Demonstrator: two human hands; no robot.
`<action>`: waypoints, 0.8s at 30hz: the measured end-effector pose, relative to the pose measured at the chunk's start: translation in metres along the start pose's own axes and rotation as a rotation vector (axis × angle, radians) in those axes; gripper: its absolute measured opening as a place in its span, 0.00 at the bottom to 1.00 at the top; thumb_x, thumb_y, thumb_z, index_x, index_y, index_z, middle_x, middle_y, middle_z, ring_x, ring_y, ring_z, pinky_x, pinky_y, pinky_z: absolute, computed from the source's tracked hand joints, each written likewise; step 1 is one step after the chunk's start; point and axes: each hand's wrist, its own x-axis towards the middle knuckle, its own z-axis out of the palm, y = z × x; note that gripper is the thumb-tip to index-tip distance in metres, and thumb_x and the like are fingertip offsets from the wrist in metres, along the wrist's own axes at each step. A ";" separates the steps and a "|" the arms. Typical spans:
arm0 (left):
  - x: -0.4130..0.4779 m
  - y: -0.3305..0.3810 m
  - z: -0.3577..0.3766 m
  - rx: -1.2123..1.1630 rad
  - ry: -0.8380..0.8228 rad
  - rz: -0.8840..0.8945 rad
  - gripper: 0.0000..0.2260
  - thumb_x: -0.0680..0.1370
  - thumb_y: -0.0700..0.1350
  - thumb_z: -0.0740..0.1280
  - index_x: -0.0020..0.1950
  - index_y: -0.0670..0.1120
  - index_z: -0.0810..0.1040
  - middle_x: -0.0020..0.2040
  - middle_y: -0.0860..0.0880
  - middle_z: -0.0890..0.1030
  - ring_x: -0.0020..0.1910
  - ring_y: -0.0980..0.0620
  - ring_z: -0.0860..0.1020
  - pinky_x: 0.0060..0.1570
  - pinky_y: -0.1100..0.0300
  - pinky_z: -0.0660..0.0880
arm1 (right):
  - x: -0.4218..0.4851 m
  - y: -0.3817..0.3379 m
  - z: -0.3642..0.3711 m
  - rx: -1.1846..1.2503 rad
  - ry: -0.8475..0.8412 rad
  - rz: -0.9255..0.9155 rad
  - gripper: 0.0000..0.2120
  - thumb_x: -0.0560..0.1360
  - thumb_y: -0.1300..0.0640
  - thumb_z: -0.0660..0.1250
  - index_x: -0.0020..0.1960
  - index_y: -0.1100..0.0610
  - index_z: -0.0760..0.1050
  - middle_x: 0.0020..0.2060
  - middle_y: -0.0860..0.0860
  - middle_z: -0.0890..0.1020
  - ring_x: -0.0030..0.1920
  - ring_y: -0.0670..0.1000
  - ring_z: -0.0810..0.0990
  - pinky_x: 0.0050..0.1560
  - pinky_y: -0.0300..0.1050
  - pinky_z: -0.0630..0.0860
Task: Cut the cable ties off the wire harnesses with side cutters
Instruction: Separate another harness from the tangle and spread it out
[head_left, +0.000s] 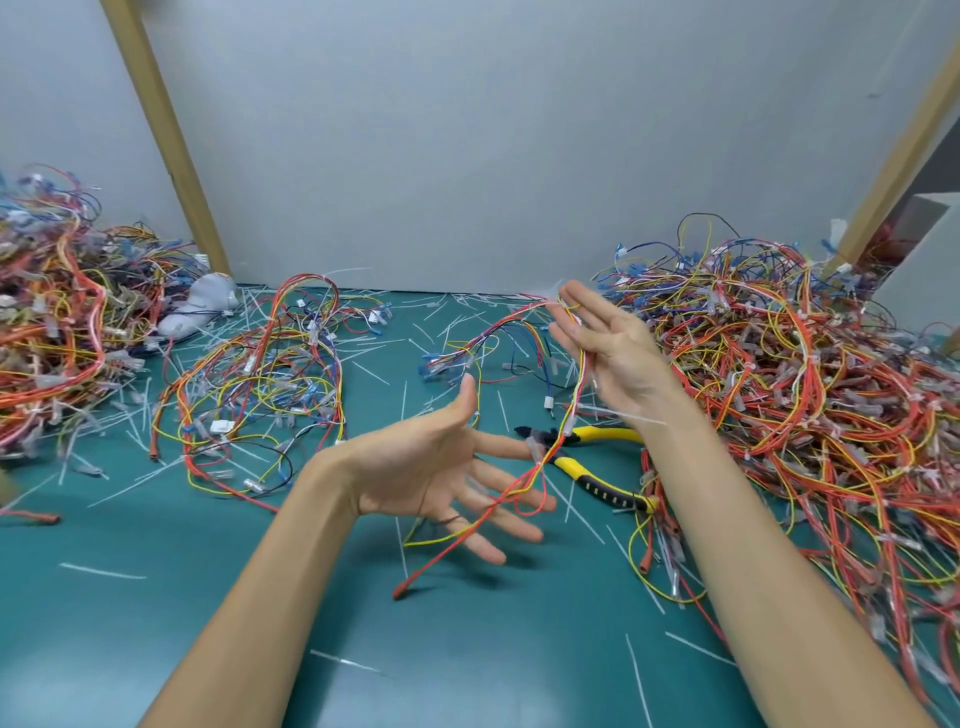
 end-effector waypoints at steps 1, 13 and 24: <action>0.001 -0.001 -0.001 0.013 0.030 0.001 0.42 0.71 0.73 0.50 0.75 0.44 0.64 0.70 0.36 0.72 0.67 0.32 0.71 0.60 0.38 0.74 | -0.002 0.001 0.002 -0.017 -0.002 -0.002 0.26 0.77 0.78 0.55 0.74 0.67 0.62 0.72 0.59 0.69 0.69 0.56 0.73 0.61 0.42 0.75; 0.020 -0.005 -0.025 -0.218 0.790 0.469 0.25 0.83 0.56 0.52 0.70 0.38 0.69 0.60 0.40 0.80 0.58 0.46 0.81 0.56 0.56 0.77 | -0.072 0.036 0.012 -0.523 0.029 -0.126 0.22 0.79 0.66 0.63 0.72 0.59 0.67 0.70 0.51 0.73 0.67 0.42 0.73 0.66 0.33 0.69; 0.017 -0.004 -0.024 -0.423 0.755 0.574 0.21 0.83 0.50 0.55 0.66 0.34 0.70 0.59 0.37 0.80 0.58 0.45 0.79 0.58 0.55 0.74 | -0.134 0.069 0.023 -1.107 -0.290 -0.193 0.26 0.74 0.66 0.62 0.70 0.53 0.73 0.69 0.40 0.72 0.62 0.32 0.74 0.66 0.31 0.67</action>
